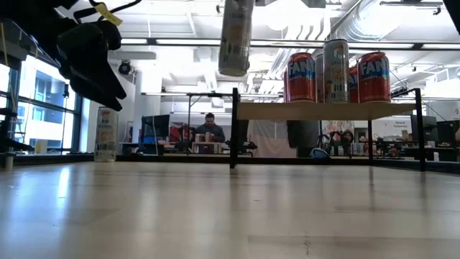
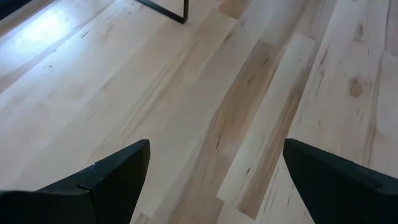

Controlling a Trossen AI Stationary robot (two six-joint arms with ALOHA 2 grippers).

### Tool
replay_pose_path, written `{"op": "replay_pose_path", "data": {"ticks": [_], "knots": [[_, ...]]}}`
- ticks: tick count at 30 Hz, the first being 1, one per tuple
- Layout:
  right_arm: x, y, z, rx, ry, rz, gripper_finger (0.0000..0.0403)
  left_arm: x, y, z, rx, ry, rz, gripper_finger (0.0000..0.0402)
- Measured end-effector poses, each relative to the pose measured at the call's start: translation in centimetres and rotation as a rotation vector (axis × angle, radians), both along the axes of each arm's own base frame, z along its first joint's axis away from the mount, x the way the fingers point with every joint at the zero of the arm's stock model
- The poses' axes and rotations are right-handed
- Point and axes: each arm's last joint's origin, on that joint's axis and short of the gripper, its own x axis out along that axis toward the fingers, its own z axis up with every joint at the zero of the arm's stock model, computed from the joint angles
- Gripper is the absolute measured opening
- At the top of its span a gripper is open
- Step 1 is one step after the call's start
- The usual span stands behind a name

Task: Place canned beverage on shelf
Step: Put the white soda can on the shelf

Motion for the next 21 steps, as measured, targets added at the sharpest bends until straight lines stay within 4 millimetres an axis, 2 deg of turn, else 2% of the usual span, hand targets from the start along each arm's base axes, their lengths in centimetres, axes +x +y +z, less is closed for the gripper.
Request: {"op": "replay_pose_path", "data": {"ticks": [6,9,16,21], "knots": [[-2.3,-3.7,2.6,-0.073,-0.075,-0.033,0.025,0.0,0.0,0.0,-0.004,-0.007,0.014,0.036],[-3.4,-6.5,3.2,-0.095,-0.083,-0.067,0.025,0.0,0.0,0.0,-0.014,-0.013,0.024,0.036],[-5.4,-13.2,2.3,-0.046,-0.061,-0.114,0.025,0.0,0.0,0.0,-0.014,-0.012,0.024,0.036],[-6.5,-16.4,1.2,-0.025,-0.053,-0.127,0.025,0.0,0.0,0.0,-0.023,-0.017,0.033,0.036]]}}
